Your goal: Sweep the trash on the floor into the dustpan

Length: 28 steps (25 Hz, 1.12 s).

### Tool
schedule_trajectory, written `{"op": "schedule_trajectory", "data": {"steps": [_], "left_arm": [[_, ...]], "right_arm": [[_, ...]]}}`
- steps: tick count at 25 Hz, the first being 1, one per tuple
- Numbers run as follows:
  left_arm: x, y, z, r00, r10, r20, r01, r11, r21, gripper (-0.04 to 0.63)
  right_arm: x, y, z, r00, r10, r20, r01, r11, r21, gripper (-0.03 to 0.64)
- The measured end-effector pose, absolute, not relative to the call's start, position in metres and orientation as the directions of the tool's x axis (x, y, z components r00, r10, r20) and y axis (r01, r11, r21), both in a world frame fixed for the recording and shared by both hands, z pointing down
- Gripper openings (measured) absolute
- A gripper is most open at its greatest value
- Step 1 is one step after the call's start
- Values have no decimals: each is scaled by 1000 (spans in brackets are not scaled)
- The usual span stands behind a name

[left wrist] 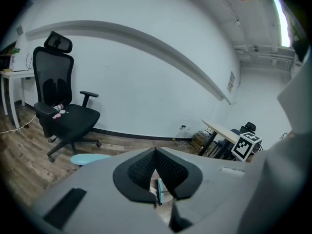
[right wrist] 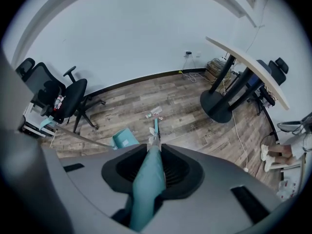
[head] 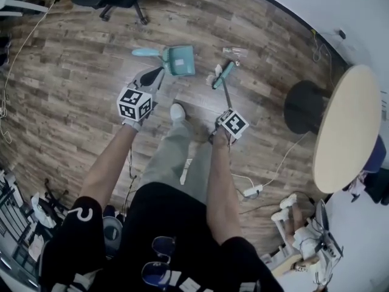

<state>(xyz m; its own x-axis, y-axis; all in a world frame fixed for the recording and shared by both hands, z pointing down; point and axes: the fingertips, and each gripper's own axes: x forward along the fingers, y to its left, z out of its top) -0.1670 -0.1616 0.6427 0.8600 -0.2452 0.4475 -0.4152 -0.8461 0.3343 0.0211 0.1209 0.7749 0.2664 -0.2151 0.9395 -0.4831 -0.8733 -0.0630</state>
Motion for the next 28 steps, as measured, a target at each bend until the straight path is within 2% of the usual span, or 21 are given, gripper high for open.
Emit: {"op": "schedule_trajectory", "data": {"steps": [6,12,23,28], "left_arm": [[-184,-186,645,844,-291,451,-463,-819,339,-3],[-196,-196,649,829,-323,456,-497,-798,340,-3],[-204,-208,638,815,-369,446,-537,-770,344,-3],[-206,-210,623,810,-394,434,-549,-770,325,-3]], "right_arm": [[13,79,774,251,-209,945,-530,-847,-46,84],[4,41,774,221,-236,946,-654,-755,-36,86],[-29,-8,759,62,-293,954,-821,-559,-119,84],[-33,-17,743,-10,-332,943,-843,-505,-187,84]]}}
